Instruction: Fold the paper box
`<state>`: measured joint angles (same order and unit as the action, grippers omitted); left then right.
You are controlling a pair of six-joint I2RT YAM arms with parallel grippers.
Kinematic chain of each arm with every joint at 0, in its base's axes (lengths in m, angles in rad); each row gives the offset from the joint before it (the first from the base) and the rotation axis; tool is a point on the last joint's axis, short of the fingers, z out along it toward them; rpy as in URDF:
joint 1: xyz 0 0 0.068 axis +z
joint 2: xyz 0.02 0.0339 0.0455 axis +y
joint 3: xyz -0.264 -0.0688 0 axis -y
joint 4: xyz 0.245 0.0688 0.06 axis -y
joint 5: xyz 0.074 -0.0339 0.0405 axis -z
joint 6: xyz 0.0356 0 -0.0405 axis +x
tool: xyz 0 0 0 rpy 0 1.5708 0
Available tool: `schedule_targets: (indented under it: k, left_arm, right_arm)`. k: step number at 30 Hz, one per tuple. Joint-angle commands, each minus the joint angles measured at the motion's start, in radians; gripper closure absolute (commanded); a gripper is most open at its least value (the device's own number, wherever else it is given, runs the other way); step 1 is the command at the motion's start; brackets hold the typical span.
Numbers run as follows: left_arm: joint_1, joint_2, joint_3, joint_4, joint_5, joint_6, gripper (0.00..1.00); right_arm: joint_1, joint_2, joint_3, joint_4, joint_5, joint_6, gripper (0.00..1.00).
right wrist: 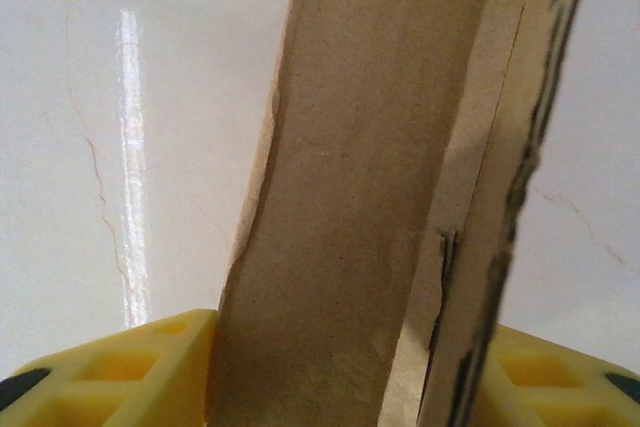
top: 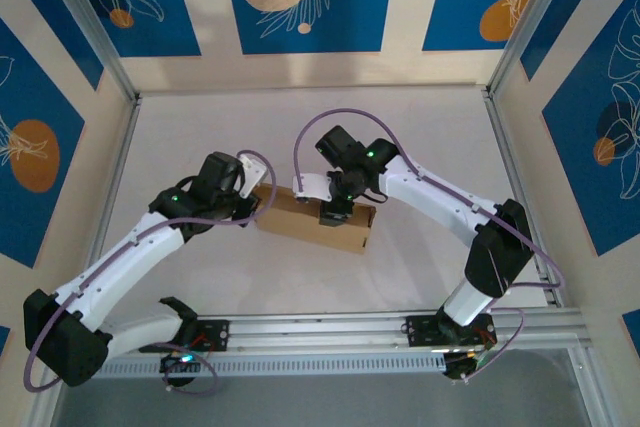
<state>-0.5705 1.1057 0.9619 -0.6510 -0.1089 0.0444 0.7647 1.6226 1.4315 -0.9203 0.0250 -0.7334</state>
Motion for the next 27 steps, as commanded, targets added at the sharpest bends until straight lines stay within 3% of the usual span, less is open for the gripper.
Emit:
schedule_targets:
  k: [1,5,12,20,22,27]
  left_arm:
    - [0.01,-0.015,-0.015,-0.039,-0.066,0.024,1.0]
    - [0.021,-0.008,-0.031,-0.024,-0.054,0.025,1.0]
    - [0.021,-0.005,-0.098,0.068,0.076,-0.04,1.0]
    - [0.021,-0.047,-0.145,0.092,0.086,-0.122,1.0]
    - [0.023,-0.096,-0.14,0.068,0.068,-0.145,0.8]
    - [0.025,-0.204,-0.11,0.035,0.079,-0.179,0.49]
  right_arm:
    - [-0.002,-0.009,-0.036,0.025,0.072,-0.066,0.47]
    - [-0.004,-0.014,-0.036,0.02,0.059,-0.067,0.48]
    - [-0.01,-0.005,-0.047,0.031,0.041,-0.065,0.48]
    - [-0.015,0.015,-0.047,0.035,0.05,-0.069,0.48]
    - [-0.013,0.018,-0.047,0.037,0.055,-0.071,0.49]
    - [-0.011,0.022,-0.046,0.036,0.064,-0.081,0.5]
